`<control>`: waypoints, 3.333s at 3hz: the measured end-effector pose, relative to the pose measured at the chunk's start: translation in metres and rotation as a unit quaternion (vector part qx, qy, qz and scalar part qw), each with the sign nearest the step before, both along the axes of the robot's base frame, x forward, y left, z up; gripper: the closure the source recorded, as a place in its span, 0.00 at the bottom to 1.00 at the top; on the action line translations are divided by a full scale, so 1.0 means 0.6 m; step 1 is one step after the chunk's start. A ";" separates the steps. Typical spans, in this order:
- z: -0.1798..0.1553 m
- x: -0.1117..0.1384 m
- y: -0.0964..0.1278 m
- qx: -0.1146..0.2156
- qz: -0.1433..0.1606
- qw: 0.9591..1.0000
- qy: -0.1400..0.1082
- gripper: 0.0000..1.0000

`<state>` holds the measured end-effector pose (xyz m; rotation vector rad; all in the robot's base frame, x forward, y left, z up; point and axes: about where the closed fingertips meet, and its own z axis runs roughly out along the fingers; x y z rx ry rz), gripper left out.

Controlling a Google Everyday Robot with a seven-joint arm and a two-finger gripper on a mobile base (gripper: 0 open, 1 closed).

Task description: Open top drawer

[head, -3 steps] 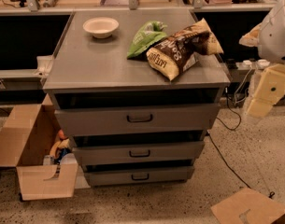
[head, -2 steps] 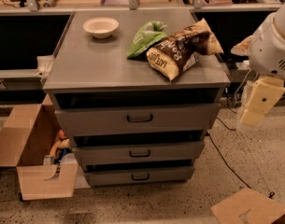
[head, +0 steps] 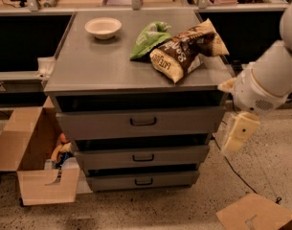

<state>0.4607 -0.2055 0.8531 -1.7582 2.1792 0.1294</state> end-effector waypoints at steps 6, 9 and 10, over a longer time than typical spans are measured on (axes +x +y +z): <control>-0.205 0.129 0.069 -0.032 0.098 0.995 -0.005 0.00; -0.331 0.225 0.053 -0.043 0.094 0.994 0.031 0.00; -0.339 0.250 0.052 -0.042 0.097 0.994 0.031 0.00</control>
Offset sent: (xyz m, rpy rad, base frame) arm 0.0107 0.0057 -0.0375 0.1183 0.0670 -0.0246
